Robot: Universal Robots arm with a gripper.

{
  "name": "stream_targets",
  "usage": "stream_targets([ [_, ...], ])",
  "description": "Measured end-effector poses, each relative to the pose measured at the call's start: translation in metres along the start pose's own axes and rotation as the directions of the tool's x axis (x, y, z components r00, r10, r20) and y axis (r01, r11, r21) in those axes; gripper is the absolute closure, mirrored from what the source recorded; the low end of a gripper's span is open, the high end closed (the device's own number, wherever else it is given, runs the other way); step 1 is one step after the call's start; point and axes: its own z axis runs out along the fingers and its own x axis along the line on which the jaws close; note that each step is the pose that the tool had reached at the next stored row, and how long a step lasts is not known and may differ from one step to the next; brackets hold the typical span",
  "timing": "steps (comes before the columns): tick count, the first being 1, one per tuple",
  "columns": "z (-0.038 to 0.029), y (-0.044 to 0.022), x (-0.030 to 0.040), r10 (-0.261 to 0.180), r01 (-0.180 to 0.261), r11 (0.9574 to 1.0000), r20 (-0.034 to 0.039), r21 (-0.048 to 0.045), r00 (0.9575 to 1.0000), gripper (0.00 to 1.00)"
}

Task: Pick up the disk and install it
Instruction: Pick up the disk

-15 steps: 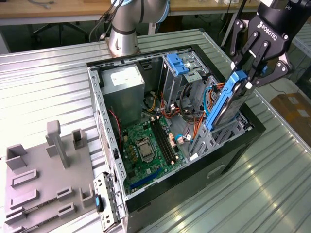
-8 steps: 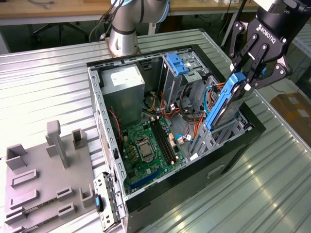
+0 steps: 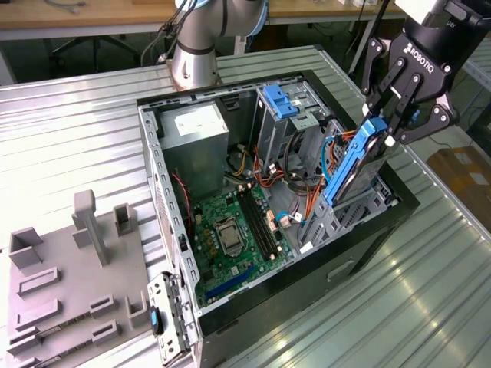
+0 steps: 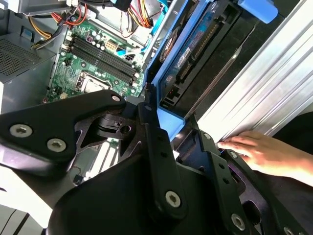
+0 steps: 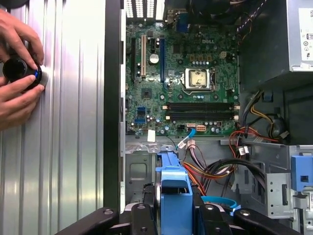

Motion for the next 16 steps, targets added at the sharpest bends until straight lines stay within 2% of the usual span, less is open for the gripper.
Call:
stream_targets([
  [8, 0.0063, -0.0007, 0.0005, 0.0, 0.0, 1.0, 0.0003, 0.0, 1.0, 0.63],
  [16, 0.0276, -0.0037, 0.0013, 0.0, 0.0, 1.0, 0.0002, 0.0, 1.0, 0.63],
])
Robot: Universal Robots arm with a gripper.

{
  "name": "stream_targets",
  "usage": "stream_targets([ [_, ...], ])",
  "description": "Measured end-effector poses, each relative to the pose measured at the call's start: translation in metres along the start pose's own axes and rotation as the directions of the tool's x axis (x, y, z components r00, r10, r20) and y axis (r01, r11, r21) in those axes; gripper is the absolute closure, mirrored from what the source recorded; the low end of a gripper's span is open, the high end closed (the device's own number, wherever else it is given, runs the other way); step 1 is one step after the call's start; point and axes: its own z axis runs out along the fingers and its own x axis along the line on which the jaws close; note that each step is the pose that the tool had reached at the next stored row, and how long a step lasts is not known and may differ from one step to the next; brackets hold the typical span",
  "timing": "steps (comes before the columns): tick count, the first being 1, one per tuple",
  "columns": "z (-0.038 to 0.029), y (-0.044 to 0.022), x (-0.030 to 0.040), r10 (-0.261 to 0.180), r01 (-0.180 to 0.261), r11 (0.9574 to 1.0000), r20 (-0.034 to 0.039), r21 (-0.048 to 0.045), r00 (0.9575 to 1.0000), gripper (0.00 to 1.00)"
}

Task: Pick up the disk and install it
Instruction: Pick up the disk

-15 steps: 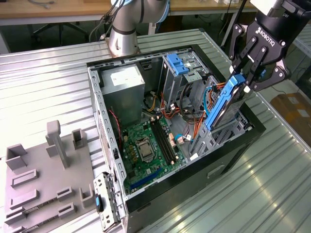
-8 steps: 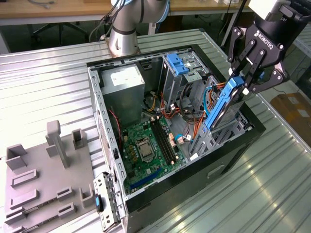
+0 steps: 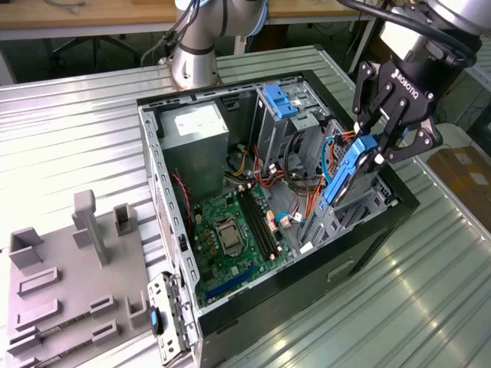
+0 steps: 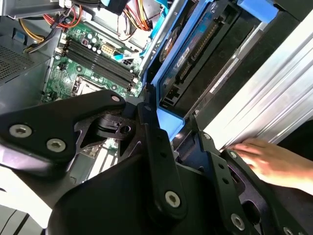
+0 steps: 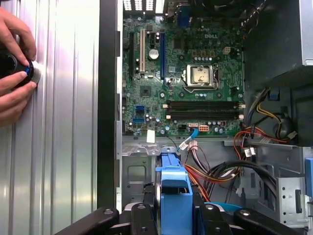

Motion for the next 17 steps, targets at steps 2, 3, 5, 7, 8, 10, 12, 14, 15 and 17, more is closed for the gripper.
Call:
stream_targets([
  [2, 0.0047, -0.0005, 0.0002, 0.0, 0.0, 1.0, 0.0, -0.0001, 1.0, 0.63],
  [3, 0.007, -0.0008, 0.0003, 0.0, 0.0, 1.0, 0.0001, 0.0, 1.0, 0.63],
  [5, 0.0108, -0.0012, 0.0004, 0.0, 0.0, 1.0, -0.0001, -0.0001, 1.0, 0.63],
  [7, 0.0114, -0.0013, 0.0004, 0.0, 0.0, 1.0, 0.0, 0.0, 1.0, 0.63],
  [8, 0.0114, -0.0013, 0.0004, 0.0, 0.0, 1.0, -0.0001, 0.0, 1.0, 0.63],
  [10, 0.0115, -0.0013, 0.0004, 0.0, 0.0, 1.0, 0.0, 0.0, 1.0, 0.63],
  [12, 0.0116, -0.0013, 0.0004, 0.0, 0.0, 1.0, 0.0, 0.0, 1.0, 0.63],
  [14, 0.0118, -0.0013, 0.0005, 0.0, 0.0, 1.0, 0.0, -0.0001, 1.0, 0.62],
  [15, 0.0118, -0.0013, 0.0005, 0.0, 0.0, 1.0, 0.0, -0.0001, 1.0, 0.56],
  [17, 0.0119, -0.0013, 0.0004, 0.0, 0.0, 1.0, 0.0001, 0.0, 1.0, 0.5],
])
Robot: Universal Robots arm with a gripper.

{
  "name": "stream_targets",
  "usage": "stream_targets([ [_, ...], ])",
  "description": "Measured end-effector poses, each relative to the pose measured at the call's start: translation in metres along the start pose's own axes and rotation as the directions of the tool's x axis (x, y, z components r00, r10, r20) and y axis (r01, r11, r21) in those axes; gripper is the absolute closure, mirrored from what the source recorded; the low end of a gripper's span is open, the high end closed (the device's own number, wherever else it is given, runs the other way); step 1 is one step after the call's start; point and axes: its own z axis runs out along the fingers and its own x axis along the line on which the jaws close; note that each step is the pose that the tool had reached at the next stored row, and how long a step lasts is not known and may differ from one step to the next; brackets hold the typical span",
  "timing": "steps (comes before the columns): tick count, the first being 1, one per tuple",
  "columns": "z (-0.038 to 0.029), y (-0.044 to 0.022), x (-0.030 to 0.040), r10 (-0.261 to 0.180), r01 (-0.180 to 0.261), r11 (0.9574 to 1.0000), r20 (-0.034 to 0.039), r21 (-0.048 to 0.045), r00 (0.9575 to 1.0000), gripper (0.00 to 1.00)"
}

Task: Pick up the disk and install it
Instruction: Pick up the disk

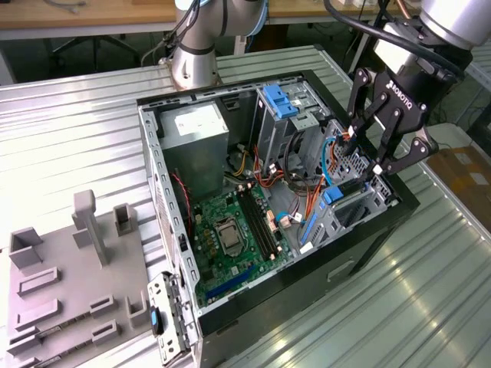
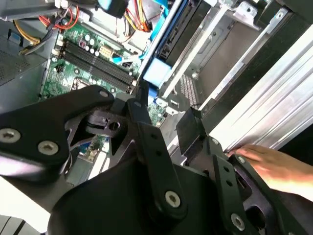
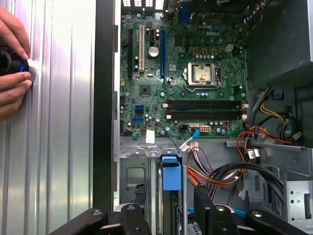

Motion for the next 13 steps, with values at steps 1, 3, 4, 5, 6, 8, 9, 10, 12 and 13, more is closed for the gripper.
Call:
stream_targets([
  [1, 0.0, 0.0, 0.0, 0.0, 0.0, 1.0, 0.0, 0.0, 1.0, 0.5],
  [3, 0.0001, 0.0, 0.0, 0.0, 0.0, 1.0, -0.0001, 0.0, 1.0, 0.5],
  [4, 0.0002, 0.0, 0.0, 0.0, 0.0, 1.0, 0.0, 0.0, 1.0, 0.5],
  [5, 0.0004, 0.0, 0.0, 0.0, 0.0, 1.0, 0.0, 0.0, 1.0, 0.5],
  [6, 0.0005, 0.0, 0.0, 0.0, 0.0, 1.0, 0.0, 0.0, 1.0, 0.5],
  [8, 0.0006, -0.0001, 0.0, 0.0, 0.0, 1.0, 0.0, 0.0, 1.0, 0.5],
  [9, 0.0006, -0.0001, 0.0, 0.0, 0.0, 1.0, 0.0001, 0.0, 1.0, 0.5],
  [10, 0.0007, -0.0001, 0.0, 0.0, 0.0, 1.0, 0.0, 0.0, 1.0, 0.5],
  [12, 0.0008, -0.0001, 0.0, 0.0, 0.0, 1.0, 0.0, 0.0, 1.0, 0.5],
  [13, 0.0008, -0.0001, 0.0, 0.0, 0.0, 1.0, 0.0001, 0.0, 1.0, 0.5],
])
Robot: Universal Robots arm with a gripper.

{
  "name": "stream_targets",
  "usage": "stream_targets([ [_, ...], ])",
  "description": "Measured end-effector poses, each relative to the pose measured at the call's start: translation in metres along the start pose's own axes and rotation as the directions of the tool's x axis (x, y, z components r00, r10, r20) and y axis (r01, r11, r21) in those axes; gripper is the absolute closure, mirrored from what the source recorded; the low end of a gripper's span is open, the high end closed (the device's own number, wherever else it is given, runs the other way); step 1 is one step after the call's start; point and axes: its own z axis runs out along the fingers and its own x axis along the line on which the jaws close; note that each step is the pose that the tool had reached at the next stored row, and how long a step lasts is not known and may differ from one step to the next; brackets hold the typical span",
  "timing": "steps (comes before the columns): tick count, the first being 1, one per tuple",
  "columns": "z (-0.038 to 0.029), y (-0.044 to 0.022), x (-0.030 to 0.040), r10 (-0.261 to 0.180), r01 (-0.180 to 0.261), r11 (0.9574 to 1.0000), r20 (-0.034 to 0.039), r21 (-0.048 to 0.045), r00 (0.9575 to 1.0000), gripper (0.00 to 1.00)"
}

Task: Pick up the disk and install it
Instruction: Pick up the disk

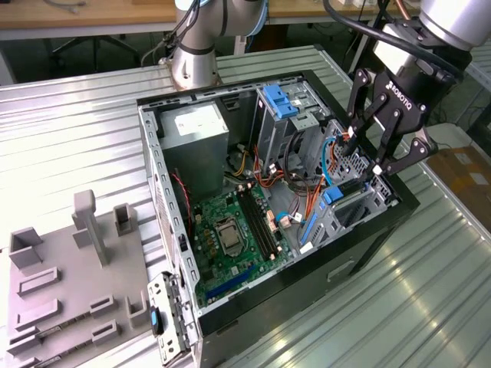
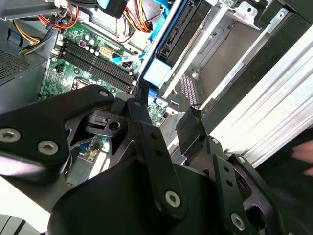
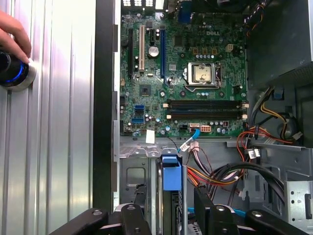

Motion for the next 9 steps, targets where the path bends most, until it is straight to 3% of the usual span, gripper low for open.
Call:
stream_targets([
  [4, 0.0001, 0.0, 0.0, 0.0, 0.0, 1.0, 0.0, 0.0, 1.0, 0.51],
  [7, 0.0002, 0.0, 0.0, 0.0, 0.0, 1.0, 0.0, 0.0, 1.0, 0.7],
  [9, 0.0003, 0.0, 0.0, 0.0, 0.0, 1.0, 0.0, 0.0, 1.0, 0.7],
])
